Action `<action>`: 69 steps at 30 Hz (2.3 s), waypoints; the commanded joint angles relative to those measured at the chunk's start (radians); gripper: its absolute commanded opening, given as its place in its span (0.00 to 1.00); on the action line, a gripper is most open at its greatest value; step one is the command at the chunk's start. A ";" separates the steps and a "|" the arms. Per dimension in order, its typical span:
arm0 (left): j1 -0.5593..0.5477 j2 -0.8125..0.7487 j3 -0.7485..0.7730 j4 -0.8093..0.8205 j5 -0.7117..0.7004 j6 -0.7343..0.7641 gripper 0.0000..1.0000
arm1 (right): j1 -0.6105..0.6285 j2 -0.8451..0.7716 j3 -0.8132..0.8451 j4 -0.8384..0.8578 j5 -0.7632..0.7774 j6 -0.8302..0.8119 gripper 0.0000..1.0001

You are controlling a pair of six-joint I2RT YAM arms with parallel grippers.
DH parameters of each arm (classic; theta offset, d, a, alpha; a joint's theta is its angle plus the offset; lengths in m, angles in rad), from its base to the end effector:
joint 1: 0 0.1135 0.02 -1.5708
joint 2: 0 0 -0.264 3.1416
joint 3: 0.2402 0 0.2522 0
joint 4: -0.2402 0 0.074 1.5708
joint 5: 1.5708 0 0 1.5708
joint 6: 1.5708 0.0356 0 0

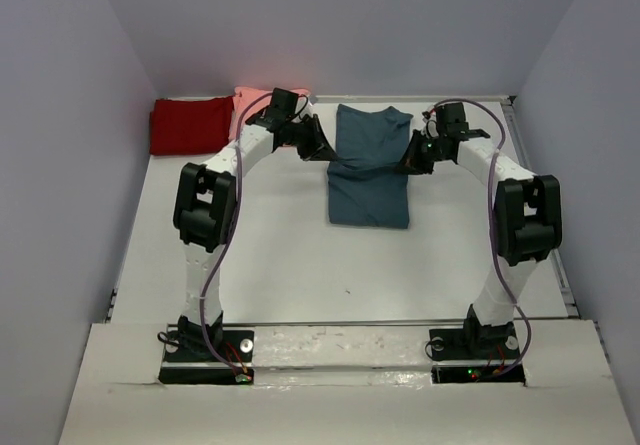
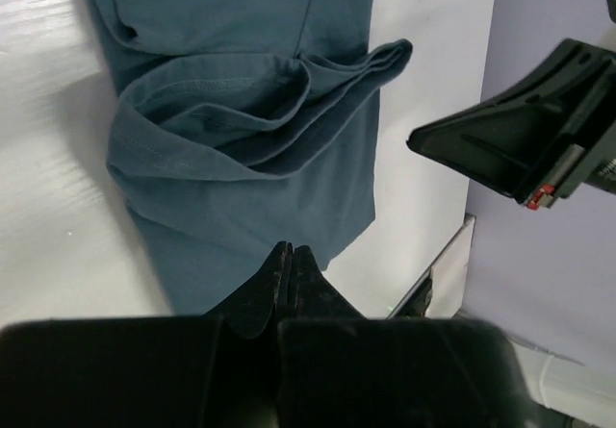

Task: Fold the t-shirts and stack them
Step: Fold the folded rectangular tshirt in 1/3 of the way

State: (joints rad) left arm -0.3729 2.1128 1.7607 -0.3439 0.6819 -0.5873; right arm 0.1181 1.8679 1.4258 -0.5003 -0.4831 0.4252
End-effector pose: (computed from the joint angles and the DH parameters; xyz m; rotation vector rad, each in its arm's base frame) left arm 0.4433 -0.1975 0.2463 0.1373 2.3969 -1.2569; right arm 0.4016 0.0643 0.2300 0.1878 2.5444 0.8253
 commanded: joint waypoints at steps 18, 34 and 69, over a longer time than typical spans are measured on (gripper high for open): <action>-0.060 0.044 0.023 0.157 0.156 -0.066 0.00 | 0.012 0.212 0.143 0.123 -0.048 0.032 0.00; -0.060 -0.004 -0.064 0.146 0.160 -0.037 0.00 | 0.012 0.382 0.303 0.194 0.097 0.006 0.00; -0.034 0.377 0.278 0.118 0.082 0.043 0.00 | 0.031 -0.309 -0.165 0.022 -0.061 0.060 0.00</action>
State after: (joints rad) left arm -0.4232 2.5004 1.9873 -0.2352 0.7937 -0.5575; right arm 0.1337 1.6211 1.3270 -0.4274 -0.5251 0.4759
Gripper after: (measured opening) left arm 0.014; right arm 0.010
